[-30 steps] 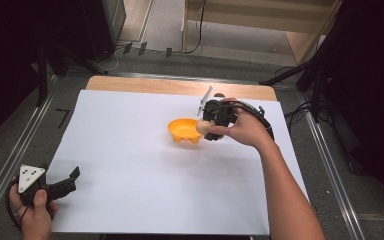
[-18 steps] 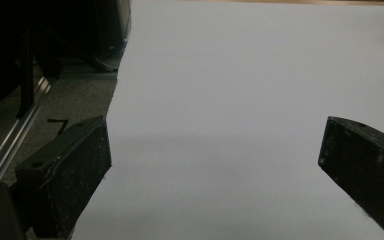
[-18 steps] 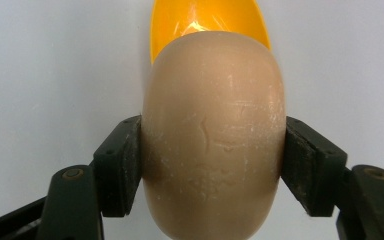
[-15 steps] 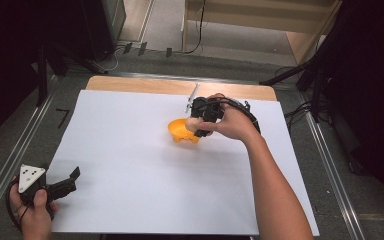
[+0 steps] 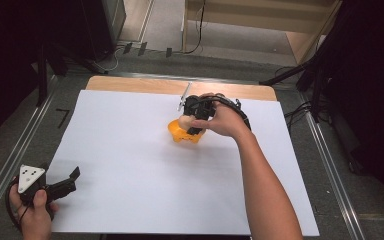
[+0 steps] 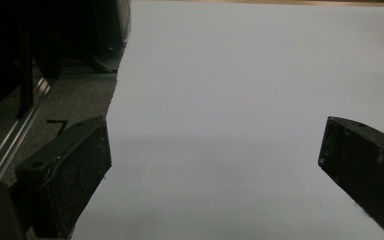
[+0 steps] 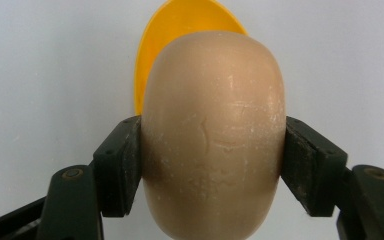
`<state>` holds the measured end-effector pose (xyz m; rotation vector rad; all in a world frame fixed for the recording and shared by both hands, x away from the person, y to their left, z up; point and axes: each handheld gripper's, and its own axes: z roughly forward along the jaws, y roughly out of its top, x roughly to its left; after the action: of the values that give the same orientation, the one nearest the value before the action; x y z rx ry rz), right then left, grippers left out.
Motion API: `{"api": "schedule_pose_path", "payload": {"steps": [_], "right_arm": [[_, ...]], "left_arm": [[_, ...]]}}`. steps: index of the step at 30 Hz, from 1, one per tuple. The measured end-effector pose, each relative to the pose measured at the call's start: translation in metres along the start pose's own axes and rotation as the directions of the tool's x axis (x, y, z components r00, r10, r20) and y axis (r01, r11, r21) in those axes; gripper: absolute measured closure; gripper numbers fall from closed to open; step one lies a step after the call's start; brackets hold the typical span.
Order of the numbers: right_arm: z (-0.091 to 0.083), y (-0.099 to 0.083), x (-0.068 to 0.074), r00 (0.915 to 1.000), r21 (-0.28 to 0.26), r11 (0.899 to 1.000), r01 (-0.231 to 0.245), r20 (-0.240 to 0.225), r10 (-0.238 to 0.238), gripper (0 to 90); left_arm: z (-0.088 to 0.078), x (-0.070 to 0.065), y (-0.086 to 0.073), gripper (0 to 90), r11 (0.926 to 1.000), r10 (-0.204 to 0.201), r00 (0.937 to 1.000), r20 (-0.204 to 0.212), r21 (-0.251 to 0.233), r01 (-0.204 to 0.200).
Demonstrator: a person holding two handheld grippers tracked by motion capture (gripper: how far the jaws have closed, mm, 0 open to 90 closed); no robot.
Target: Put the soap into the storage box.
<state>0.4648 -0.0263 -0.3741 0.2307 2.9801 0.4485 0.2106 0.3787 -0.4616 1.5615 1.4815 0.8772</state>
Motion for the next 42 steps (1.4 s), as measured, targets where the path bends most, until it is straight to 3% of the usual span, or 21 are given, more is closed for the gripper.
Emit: {"api": "schedule_pose_path", "payload": {"steps": [3, 13, 17, 22, 26, 36, 39, 40, 42], "right_arm": [[0.004, 0.005, 0.0, 0.9998, 0.007, 1.0, 0.017, 0.006, -0.017, 32.7], [0.01, 0.008, -0.002, 1.0, 0.013, 1.0, -0.001, -0.001, 0.001, 32.8], [0.003, 0.009, -0.004, 0.9997, -0.048, 0.999, -0.025, 0.002, 0.025, 33.9], [-0.002, 0.007, -0.002, 0.9996, -0.045, 0.999, -0.026, 0.009, 0.027, 29.9], [-0.002, 0.002, 0.0, 0.9998, -0.053, 0.998, -0.02, 0.004, 0.021, 28.5], [-0.006, -0.016, 0.005, 0.9943, -0.049, 0.993, -0.105, -0.021, 0.104, 16.7], [-0.009, -0.023, 0.006, 0.9921, -0.07, 0.99, -0.125, -0.016, 0.124, 13.7], [-0.01, -0.028, 0.007, 0.9921, -0.072, 0.99, -0.122, 0.018, 0.124, 14.3], [-0.01, -0.031, 0.008, 0.9926, -0.07, 0.99, -0.118, 0.018, 0.12, 14.1]], "left_arm": [[0.0, 0.0, 0.0, 1.2, 1.0, 0.001, 1.0, -0.001, 0.0, -0.001], [0.0, 0.0, 0.0, 1.2, 1.0, 0.003, 1.0, 0.0, 0.0, -0.003], [0.0, 0.0, 0.0, 1.2, 1.0, 0.002, 1.0, 0.001, 0.001, -0.002], [0.0, 0.0, 0.0, 1.2, 1.0, 0.004, 1.0, 0.0, 0.0, -0.004], [0.0, 0.0, 0.0, 1.2, 1.0, 0.007, 1.0, -0.001, 0.001, -0.007], [0.0, -0.001, 0.0, 1.2, 0.9999, 0.011, 0.9999, -0.001, 0.005, -0.011], [0.0, -0.001, 0.0, 1.2, 0.9999, 0.013, 0.9999, -0.001, 0.007, -0.013], [0.0, -0.001, 0.0, 1.2, 0.9998, 0.016, 0.9999, -0.002, 0.008, -0.016], [0.001, -0.001, 0.0, 1.2, 0.9998, 0.018, 0.9998, -0.003, 0.008, -0.018]]}}
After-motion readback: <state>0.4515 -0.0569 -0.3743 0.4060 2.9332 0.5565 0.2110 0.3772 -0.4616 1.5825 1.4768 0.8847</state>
